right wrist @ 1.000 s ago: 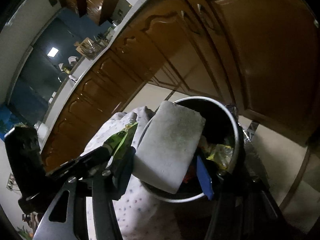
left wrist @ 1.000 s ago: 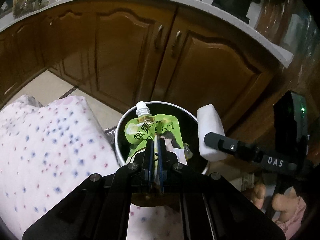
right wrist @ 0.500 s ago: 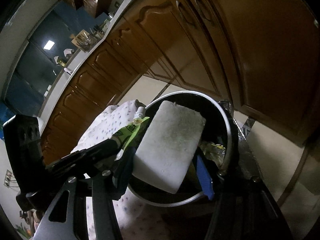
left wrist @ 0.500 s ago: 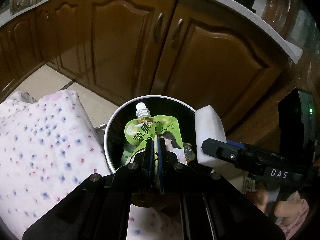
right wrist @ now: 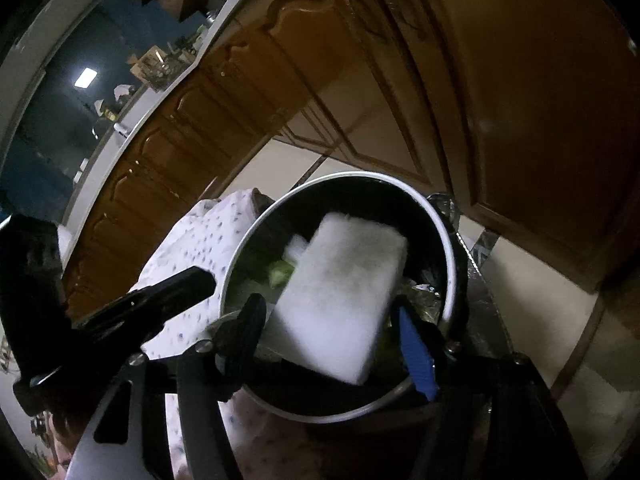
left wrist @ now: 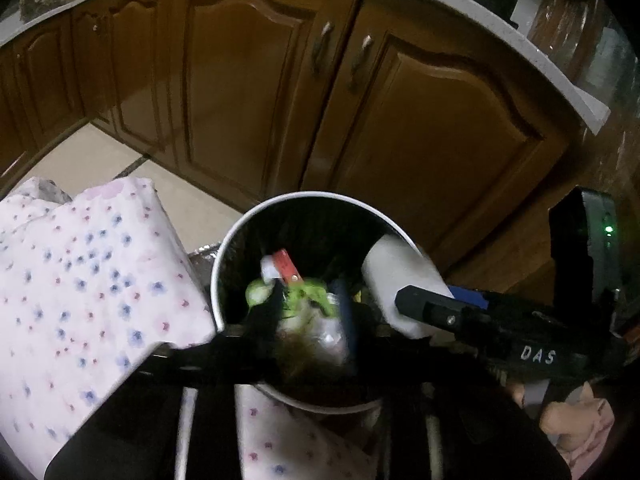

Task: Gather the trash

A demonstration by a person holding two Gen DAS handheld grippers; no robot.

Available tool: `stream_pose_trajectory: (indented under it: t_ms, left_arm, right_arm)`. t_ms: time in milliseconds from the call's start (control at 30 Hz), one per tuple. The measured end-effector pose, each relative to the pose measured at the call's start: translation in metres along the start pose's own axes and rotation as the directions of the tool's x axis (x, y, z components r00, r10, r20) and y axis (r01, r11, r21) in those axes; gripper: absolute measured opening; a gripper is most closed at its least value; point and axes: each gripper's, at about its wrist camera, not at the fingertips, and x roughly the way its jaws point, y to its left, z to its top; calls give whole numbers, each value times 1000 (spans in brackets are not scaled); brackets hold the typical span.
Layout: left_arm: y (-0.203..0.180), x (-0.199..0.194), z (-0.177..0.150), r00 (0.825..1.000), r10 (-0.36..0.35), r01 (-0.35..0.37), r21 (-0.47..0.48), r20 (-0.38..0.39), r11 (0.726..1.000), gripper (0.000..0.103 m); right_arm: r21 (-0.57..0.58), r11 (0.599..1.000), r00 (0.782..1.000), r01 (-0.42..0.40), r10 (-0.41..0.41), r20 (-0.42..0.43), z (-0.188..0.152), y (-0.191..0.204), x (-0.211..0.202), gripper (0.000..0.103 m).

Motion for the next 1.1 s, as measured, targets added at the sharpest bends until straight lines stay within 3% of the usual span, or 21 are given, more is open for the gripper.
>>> stream_pose_trajectory:
  t_ms: [300,400,567,733,933,1100]
  left_arm:
    - [25,-33,-30,997,7,-2,-64,75,998,45]
    - [37,-49,-46,994,30,-19,-98,107,995,53]
    - [56,-72,-76,990,49,-26,-166,134,986,54]
    - [64,-97,-109,982,98,-65,-199,159,978,63]
    - [68,-135,-145,955,187,-136,-219,232,966,65]
    - [60,-179,-168,895,292,-233,-202,339,951,75]
  right_arm:
    - [20,998,997,-55,53,59,-12,5,-16,69]
    - [13,997,992,-70,68,108,-24,15,-27,71]
    - [-9,996,984,-91,92,150,-49,38,-32,73]
    - [-39,996,981,-76,82,178,-82,64,-36,76]
    - [-122,992,961,-25,58,271,-123,97,-51,80]
    - [-196,980,910,44,42,413,-155,126,-83,88]
